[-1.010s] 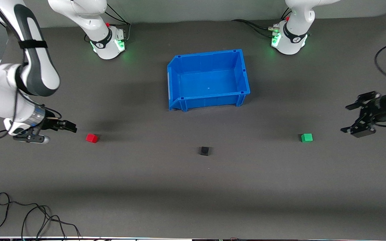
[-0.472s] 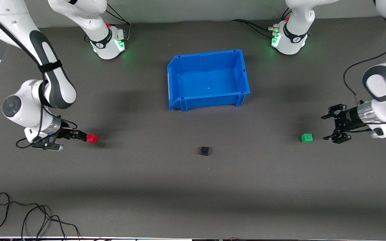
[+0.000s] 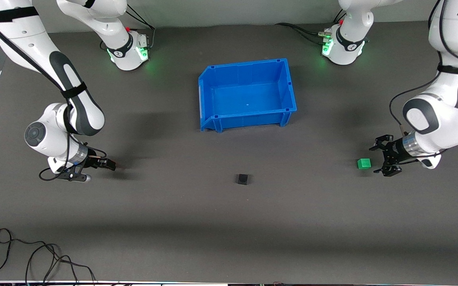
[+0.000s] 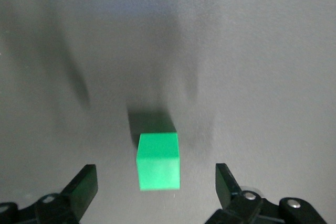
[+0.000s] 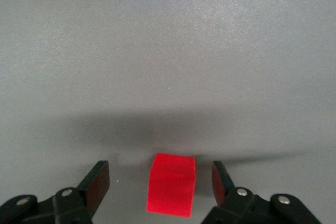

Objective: Attach green and red cubes to black cube
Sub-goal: 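Close the right gripper on the red cube while the left gripper grasps the green cube, then carry the red cube and green cube toward the black cube, then press the red and green cubes against the black cube's sides, then open both grippers and lift them away from the joined cubes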

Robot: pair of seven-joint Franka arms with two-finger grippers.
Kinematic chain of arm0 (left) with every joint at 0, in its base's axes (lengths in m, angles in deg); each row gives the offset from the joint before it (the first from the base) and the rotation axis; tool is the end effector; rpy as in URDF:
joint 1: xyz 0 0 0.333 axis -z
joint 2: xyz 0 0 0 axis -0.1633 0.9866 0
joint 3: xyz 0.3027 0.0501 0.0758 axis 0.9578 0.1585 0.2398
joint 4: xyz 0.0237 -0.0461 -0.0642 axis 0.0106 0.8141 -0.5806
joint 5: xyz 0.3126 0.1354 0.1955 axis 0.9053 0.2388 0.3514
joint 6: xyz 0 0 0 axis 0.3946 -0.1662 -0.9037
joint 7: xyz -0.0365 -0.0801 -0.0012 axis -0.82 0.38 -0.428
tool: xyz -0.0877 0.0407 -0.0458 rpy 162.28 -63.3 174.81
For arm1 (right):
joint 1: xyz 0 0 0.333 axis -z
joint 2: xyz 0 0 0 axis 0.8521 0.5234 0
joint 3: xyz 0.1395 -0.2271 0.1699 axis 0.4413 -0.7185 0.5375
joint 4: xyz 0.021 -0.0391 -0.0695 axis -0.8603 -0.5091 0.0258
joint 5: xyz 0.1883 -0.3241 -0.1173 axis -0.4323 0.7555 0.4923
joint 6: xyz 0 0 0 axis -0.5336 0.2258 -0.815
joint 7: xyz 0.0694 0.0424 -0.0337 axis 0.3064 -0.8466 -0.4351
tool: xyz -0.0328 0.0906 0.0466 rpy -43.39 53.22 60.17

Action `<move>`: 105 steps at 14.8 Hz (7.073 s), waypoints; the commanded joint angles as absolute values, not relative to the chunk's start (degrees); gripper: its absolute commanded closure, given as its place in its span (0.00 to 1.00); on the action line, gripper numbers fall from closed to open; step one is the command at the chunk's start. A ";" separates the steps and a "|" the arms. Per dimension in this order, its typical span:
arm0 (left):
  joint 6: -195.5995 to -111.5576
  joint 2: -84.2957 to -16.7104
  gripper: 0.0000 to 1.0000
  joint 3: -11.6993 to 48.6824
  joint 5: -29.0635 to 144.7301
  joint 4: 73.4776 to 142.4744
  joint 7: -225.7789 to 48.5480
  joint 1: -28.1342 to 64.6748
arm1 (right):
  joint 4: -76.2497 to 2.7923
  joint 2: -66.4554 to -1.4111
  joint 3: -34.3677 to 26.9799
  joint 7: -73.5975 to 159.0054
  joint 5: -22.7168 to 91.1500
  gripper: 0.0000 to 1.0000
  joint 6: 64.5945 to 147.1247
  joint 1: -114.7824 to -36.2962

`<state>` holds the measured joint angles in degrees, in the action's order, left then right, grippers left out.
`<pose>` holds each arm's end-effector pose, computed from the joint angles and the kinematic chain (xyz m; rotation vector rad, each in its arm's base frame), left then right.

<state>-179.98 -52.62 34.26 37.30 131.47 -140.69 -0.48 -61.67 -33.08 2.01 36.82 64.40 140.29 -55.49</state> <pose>0.5584 0.0757 0.2029 2.0233 2.0405 -0.2695 0.5688 -0.0294 0.1999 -3.0690 0.2512 -0.0466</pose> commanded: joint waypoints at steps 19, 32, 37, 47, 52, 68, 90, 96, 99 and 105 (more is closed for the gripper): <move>-185.30 -49.49 0.67 33.21 34.75 131.40 -141.23 0.61 | -62.60 -31.03 1.49 36.79 61.92 0.80 142.73 -55.45; -168.89 -51.69 0.79 33.30 35.27 121.05 -144.20 0.78 | -54.01 -30.69 1.84 -4.11 57.18 1.00 137.92 -66.85; -168.68 -51.34 0.79 33.30 35.45 118.83 -150.00 7.00 | -37.84 -24.54 1.76 -32.59 57.35 1.00 126.05 -72.58; -175.09 -43.44 0.78 33.39 36.06 108.73 -169.16 25.46 | -18.75 -13.20 1.58 -66.28 58.23 1.00 120.58 -84.72; -183.26 -37.90 0.78 33.83 36.06 106.27 -175.15 33.55 | -13.92 -8.28 1.49 -78.65 63.65 1.00 120.49 -89.64; -193.04 -28.31 0.76 36.38 36.06 98.97 -181.83 41.91 | 3.06 4.92 1.67 -95.31 68.87 1.00 119.26 -94.48; -185.77 -31.73 0.00 43.22 41.60 100.55 -181.67 43.41 | 3.41 0.54 1.84 -87.24 68.16 0.01 116.12 -93.43; -167.41 -43.93 0.00 50.70 41.60 106.17 -151.92 38.77 | 3.06 -12.46 2.28 -62.83 63.86 0.01 94.96 -85.88; -155.19 -50.88 0.00 51.84 44.74 106.00 -133.99 32.27 | 2.27 -20.55 2.28 -47.46 63.68 0.01 82.13 -80.61; -143.65 -60.91 0.00 52.02 54.68 104.33 -104.02 26.18 | 0.51 -31.19 1.84 -17.40 63.77 0.01 66.37 -67.95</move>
<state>-144.92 -57.60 52.29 51.99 102.74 -112.98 26.16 4.09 -27.32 1.49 -25.80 64.43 68.38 -71.21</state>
